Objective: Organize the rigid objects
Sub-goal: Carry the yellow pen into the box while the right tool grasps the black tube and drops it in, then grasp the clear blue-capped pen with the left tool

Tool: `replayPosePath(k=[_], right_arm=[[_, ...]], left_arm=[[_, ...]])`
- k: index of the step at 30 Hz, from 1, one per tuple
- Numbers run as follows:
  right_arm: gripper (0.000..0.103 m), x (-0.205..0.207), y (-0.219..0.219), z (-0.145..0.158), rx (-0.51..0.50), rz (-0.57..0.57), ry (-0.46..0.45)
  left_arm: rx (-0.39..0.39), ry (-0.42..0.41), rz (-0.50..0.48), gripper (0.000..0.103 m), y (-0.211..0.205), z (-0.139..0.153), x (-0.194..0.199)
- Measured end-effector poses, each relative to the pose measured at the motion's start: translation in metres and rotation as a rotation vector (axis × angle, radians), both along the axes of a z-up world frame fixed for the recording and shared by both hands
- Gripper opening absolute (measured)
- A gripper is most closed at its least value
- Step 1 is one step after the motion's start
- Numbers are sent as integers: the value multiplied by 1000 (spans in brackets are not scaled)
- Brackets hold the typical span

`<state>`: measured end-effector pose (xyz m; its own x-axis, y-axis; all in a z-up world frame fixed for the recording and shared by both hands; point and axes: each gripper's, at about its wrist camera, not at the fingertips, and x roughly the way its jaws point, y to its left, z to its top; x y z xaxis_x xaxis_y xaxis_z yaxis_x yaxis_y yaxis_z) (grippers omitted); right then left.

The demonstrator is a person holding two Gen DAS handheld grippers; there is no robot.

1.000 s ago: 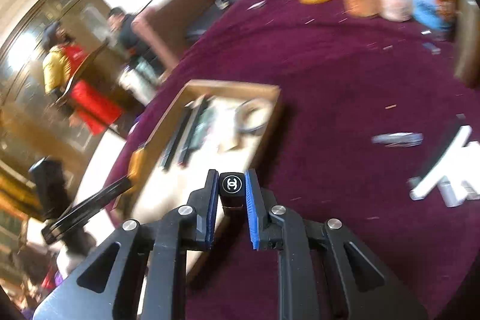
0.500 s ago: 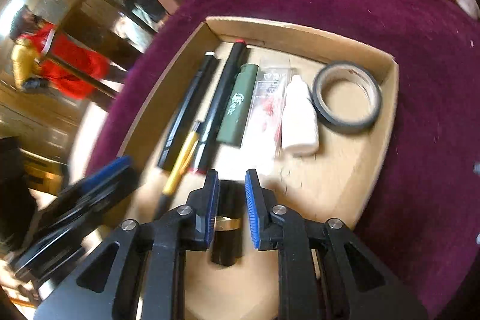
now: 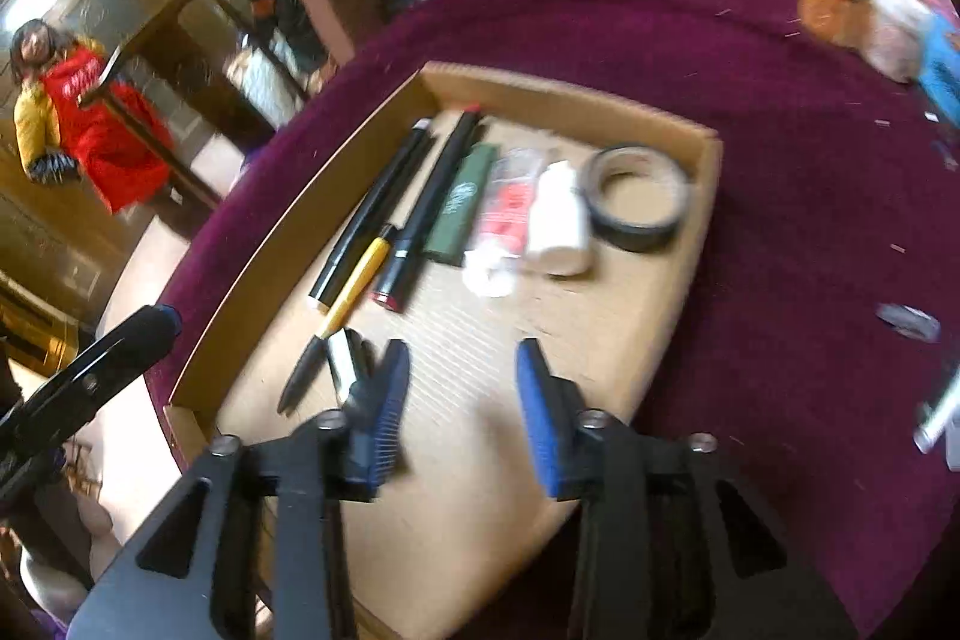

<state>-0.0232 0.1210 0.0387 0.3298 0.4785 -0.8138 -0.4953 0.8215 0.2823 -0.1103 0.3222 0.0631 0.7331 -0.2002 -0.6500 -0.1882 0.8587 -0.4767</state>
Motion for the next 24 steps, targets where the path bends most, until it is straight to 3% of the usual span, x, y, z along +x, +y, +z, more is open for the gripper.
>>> replayPosePath(k=[4,14,18,21,24], right_arm=[[50,-18,-49,9,65,-109,-56],[49,-42,-165,-2,251,-379,-31],[49,-41,-197,1,307,-438,-13],[49,-45,-222,16,308,-475,-68],[52,-42,-246,24,240,-521,-105]], left_arm=[[-11,4,-44,56,-21,3,-6],[15,2,-227,56,-109,13,-25],[18,52,-292,56,-137,12,-24],[46,36,-308,56,-150,21,-31],[61,25,-327,61,-162,20,-37]])
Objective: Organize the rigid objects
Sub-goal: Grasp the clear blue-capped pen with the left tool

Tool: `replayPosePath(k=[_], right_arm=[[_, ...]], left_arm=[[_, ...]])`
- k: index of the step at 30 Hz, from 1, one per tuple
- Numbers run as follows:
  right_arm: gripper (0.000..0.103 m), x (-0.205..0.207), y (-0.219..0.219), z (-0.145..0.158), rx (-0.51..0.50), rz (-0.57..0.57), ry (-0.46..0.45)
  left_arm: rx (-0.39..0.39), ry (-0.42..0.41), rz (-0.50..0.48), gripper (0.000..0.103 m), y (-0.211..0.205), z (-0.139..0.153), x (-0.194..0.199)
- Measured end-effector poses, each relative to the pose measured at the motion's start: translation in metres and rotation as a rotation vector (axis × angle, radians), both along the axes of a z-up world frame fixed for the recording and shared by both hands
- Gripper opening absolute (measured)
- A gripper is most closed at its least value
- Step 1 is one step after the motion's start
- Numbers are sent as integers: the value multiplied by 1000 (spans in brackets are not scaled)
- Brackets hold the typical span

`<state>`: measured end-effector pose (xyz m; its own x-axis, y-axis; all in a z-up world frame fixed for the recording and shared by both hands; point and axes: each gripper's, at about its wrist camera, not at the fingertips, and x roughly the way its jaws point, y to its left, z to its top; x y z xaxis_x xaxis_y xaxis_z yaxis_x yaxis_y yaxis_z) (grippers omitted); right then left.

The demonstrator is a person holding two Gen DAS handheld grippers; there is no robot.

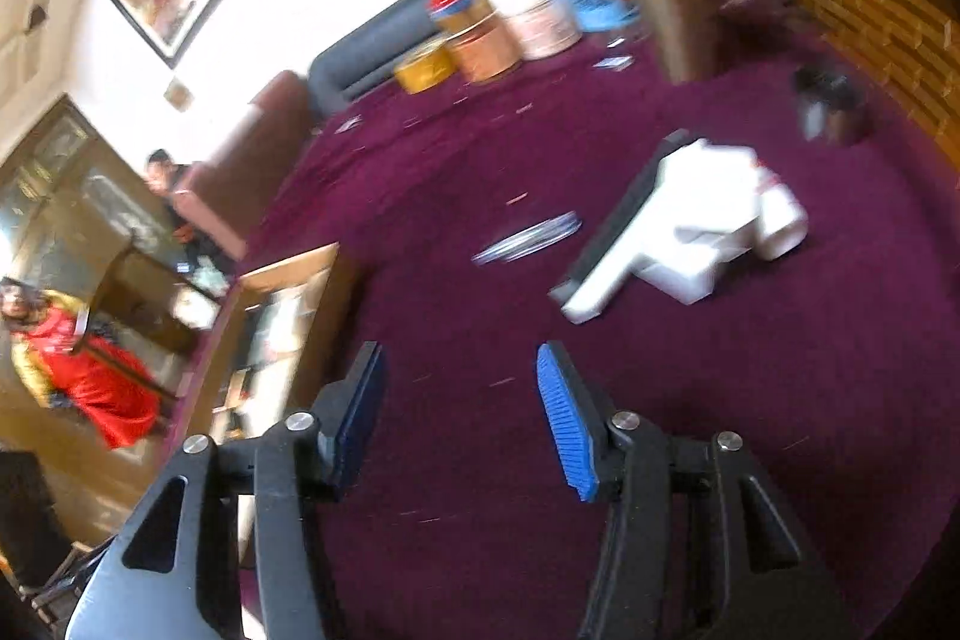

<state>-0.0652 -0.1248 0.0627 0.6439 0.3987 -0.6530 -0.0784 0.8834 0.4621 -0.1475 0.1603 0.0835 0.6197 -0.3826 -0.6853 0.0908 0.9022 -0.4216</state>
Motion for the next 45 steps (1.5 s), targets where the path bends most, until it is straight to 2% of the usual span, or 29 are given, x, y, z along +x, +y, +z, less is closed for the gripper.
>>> replayPosePath(k=[3,7,11,15,17,19,20,23,25,27,30,34,37,40,42,45], right_arm=[[52,17,-15,4,-88,-32,28],[52,52,-3,4,-103,35,65],[52,108,22,-7,-206,83,104],[51,157,38,-32,-267,87,161],[54,171,41,-48,-239,95,235],[54,162,45,-46,-196,118,232],[54,155,49,-48,-111,180,269],[54,125,64,-53,56,370,354],[54,100,64,-45,49,412,314],[54,77,50,-26,-10,366,204],[56,54,12,3,-107,172,-3],[62,41,-37,12,-89,-68,-148],[62,34,-64,5,-58,-177,-181],[62,30,-73,-6,-42,-234,-194],[62,33,-80,-11,-49,-252,-169],[62,35,-82,-8,-38,-247,-181]], left_arm=[[-11,48,-36,61,-14,-11,5],[5,51,-69,61,-28,-12,5],[17,53,-80,61,-30,-16,4],[17,64,-72,61,-22,-22,7],[18,69,-63,61,-16,-24,10],[18,74,-54,61,-8,-27,13],[17,74,-50,61,-4,-28,16],[6,84,-51,61,1,-33,26],[-3,89,-67,61,0,-36,32],[0,94,-91,61,-5,-37,38],[20,101,-130,61,-17,-36,53],[104,114,-174,61,-42,-35,86],[116,154,-159,61,-60,-42,118],[120,179,-112,61,-75,-54,145],[170,179,-80,61,-87,-62,160],[268,164,-78,60,-106,-75,178]])
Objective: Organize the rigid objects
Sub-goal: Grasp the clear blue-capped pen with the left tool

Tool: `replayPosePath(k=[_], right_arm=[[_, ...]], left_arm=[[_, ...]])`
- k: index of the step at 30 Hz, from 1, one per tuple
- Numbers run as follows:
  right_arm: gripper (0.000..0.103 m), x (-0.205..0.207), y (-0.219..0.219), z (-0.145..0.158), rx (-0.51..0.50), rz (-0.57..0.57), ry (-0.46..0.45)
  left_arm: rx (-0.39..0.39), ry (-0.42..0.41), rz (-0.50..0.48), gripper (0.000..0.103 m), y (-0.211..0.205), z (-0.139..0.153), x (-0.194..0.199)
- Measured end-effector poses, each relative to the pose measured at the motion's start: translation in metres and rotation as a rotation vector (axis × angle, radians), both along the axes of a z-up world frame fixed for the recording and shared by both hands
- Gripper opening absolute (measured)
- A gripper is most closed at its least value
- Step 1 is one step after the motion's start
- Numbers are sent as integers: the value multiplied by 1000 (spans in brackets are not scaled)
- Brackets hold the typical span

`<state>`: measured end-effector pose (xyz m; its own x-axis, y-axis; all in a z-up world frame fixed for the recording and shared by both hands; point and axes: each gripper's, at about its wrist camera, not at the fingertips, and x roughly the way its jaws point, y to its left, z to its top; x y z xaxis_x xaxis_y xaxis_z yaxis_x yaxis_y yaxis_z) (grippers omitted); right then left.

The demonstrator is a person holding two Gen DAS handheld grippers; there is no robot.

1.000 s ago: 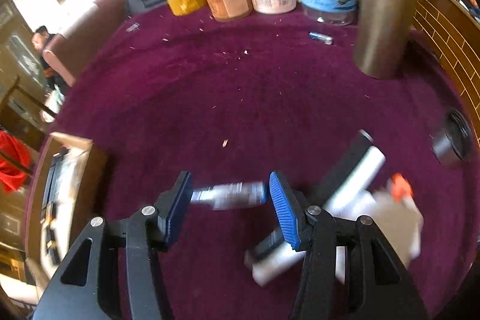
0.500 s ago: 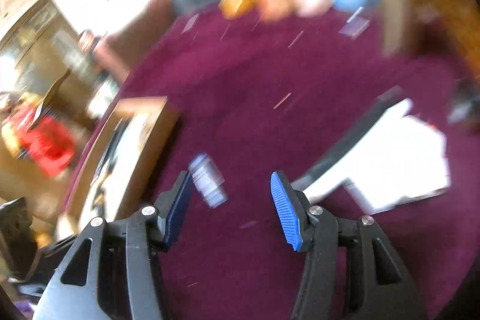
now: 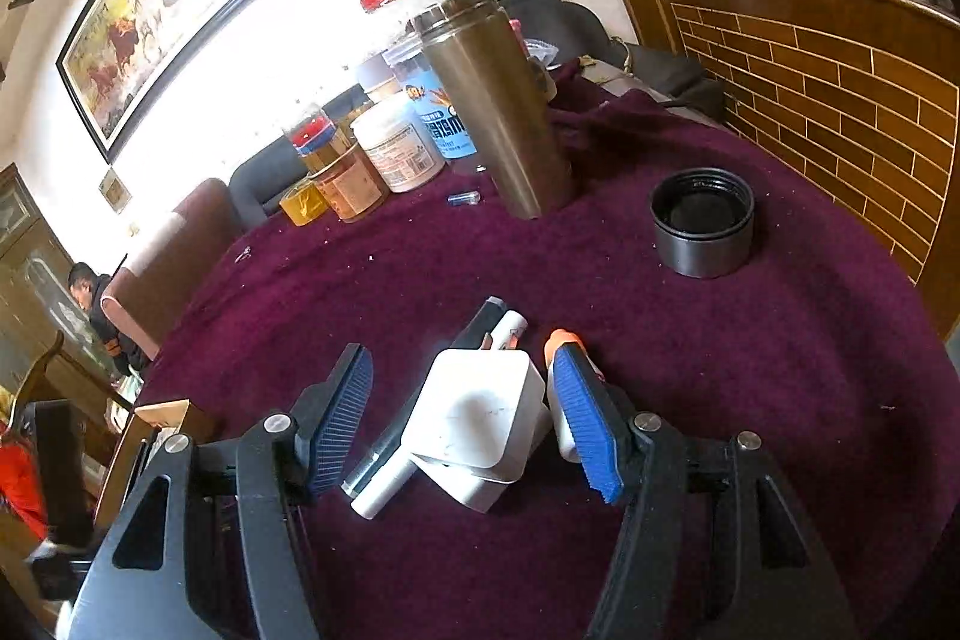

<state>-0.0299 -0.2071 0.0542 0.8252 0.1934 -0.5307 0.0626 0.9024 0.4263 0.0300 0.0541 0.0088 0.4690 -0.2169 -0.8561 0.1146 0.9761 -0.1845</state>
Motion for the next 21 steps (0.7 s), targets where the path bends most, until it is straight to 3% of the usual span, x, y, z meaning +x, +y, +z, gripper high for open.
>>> replayPosePath(k=[1,2,3,5,12,16,17,21], right_arm=[[62,-1,1,0,0,8,2],[62,3,4,-3,6,15,4],[62,4,3,-3,10,19,5],[62,6,2,-5,12,23,5],[62,11,0,-8,19,15,10],[62,11,-4,-11,23,-2,16],[62,11,-6,-11,31,-7,14],[62,6,-13,-8,26,-52,-2]], left_arm=[[30,-29,-14,58,-4,0,0],[41,-36,-33,40,-6,0,-1],[50,-44,-49,13,-7,0,-4],[10,-27,-78,8,-1,1,-11],[29,-28,-98,11,-3,-1,-28],[114,-87,-140,16,-20,-1,-34],[92,-83,-150,10,-20,0,-35],[-36,-95,-154,10,-2,16,-58]])
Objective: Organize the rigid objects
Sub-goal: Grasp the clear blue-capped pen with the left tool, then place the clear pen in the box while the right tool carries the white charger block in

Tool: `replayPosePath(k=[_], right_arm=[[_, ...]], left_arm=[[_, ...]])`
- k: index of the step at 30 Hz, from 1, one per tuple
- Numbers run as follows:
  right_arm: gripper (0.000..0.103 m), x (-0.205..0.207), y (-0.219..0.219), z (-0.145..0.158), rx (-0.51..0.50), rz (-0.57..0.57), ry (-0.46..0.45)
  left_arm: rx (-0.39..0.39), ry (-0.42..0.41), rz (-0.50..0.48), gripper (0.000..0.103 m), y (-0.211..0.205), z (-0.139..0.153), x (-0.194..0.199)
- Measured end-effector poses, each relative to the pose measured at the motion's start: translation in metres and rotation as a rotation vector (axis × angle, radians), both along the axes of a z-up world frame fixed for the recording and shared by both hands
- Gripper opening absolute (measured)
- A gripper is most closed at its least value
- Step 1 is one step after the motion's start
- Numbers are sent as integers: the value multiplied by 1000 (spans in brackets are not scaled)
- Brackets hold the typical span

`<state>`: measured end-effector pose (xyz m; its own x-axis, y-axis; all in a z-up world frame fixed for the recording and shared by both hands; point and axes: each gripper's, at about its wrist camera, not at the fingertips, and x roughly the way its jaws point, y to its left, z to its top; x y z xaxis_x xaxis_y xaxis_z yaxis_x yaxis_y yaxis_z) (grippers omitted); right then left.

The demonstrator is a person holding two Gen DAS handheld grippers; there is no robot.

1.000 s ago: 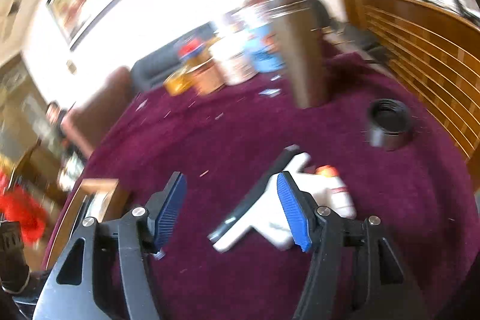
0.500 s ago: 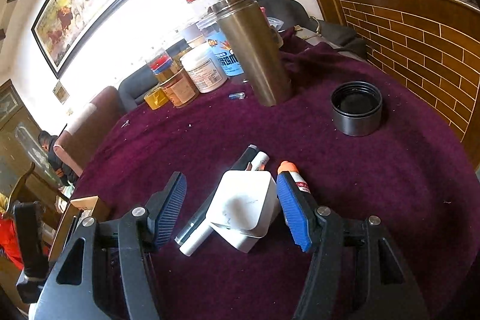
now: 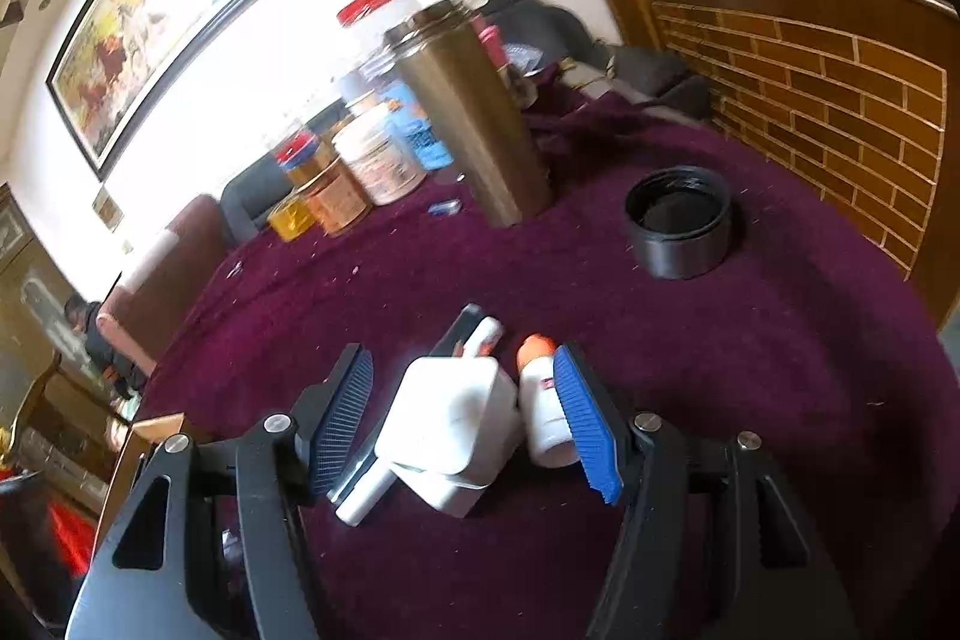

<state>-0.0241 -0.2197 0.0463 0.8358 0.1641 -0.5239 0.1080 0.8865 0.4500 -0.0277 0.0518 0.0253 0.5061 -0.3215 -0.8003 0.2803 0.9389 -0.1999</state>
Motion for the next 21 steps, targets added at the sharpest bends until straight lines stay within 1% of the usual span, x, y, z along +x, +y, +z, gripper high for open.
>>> replayPosePath(k=[2,7,9,11,12,13,15,16,21], right_arm=[[62,-2,1,1,5,12,18],[62,-9,14,5,50,131,79],[62,-5,18,8,94,174,110],[62,6,19,10,117,194,148],[62,13,20,11,104,193,172],[62,20,21,11,66,170,198],[62,36,23,9,-56,101,262],[62,42,25,7,-87,96,287],[62,60,41,-4,-174,107,368]], left_arm=[[-63,-28,-4,10,13,18,-19],[-192,-104,-16,10,52,58,-64],[-240,-128,-9,10,73,68,-78],[-265,-142,12,10,92,73,-86],[-277,-145,26,10,102,73,-90],[-286,-148,38,10,110,73,-91],[-305,-153,70,10,128,71,-97],[-313,-151,86,10,136,69,-100],[-332,-130,173,10,174,55,-104]])
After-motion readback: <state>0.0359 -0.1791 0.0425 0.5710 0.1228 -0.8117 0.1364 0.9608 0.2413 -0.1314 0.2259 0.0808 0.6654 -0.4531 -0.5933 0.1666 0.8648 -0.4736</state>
